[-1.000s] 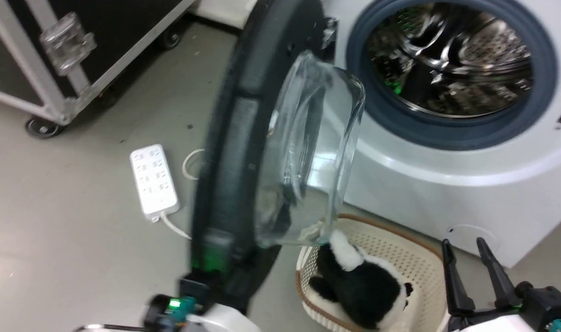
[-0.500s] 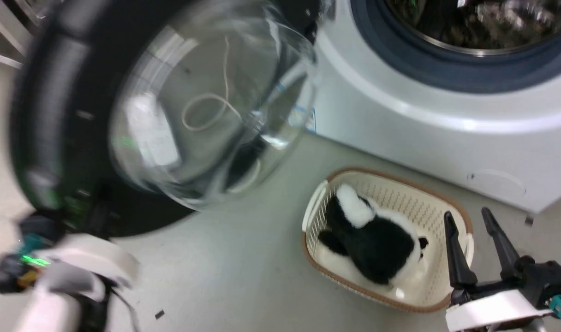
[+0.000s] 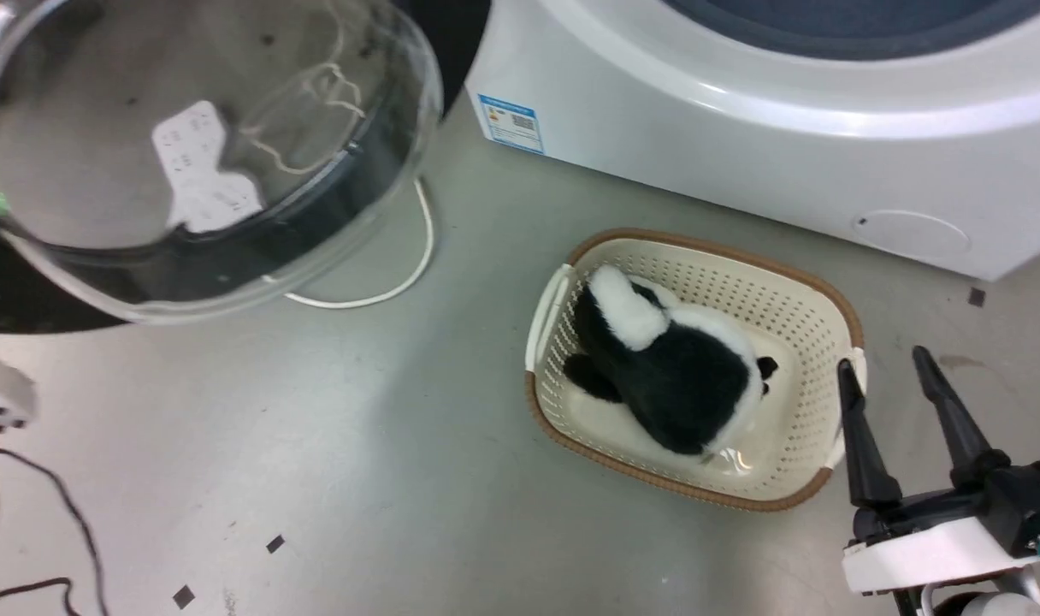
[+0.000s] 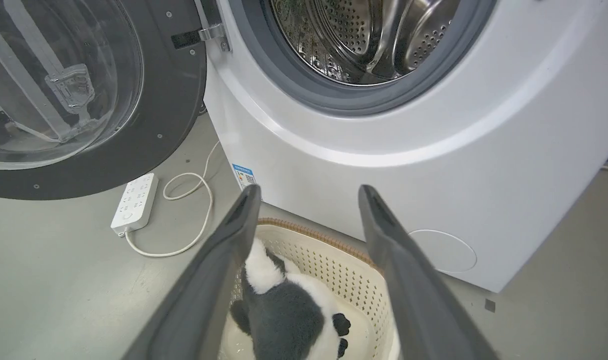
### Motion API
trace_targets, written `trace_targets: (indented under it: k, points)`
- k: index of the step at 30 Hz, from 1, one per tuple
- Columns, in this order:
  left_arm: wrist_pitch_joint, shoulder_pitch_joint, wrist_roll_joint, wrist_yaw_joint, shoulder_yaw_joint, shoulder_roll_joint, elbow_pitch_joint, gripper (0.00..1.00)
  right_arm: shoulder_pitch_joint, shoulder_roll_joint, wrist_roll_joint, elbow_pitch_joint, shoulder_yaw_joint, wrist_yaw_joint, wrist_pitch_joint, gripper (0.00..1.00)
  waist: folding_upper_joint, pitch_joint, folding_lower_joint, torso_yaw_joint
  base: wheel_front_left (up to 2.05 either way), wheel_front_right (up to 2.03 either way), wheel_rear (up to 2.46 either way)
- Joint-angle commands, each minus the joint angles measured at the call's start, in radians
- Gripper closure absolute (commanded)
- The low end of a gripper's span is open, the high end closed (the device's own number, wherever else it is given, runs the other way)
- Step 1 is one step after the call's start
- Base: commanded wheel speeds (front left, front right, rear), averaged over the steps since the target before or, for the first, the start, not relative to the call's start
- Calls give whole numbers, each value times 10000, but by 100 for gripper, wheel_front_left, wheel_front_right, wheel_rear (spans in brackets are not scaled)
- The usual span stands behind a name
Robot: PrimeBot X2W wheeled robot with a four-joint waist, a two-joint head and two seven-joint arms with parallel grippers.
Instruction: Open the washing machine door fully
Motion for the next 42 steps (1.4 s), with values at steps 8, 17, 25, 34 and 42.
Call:
trace_targets:
  k: [8,17,25,34,42]
  points:
    - [-1463,-833,64,-474,-25,82,1664,100,38,3,-73,-79,-66,-9,-10,0,0,-145,-2,-157,0,0,0]
    - [-2313,-256,624,-577,-506,-686,979,100,153,130,24,120,-365,-9,-48,0,0,-1359,-2,-203,0,0,0]
    - [-2377,1796,975,-148,-1002,-2068,-1850,100,353,253,84,-258,-742,-9,-56,0,0,-2932,-2,-982,0,0,0]
    - [-2374,3824,1749,247,-2377,-2990,-3227,100,1108,278,537,-216,-688,-9,-58,0,0,-3748,-2,-2107,0,0,0]
    - [-2382,4487,2257,345,-3143,-3736,-3088,0,1583,280,655,-226,-594,-9,-58,0,0,-3866,-2,-2507,0,0,0]
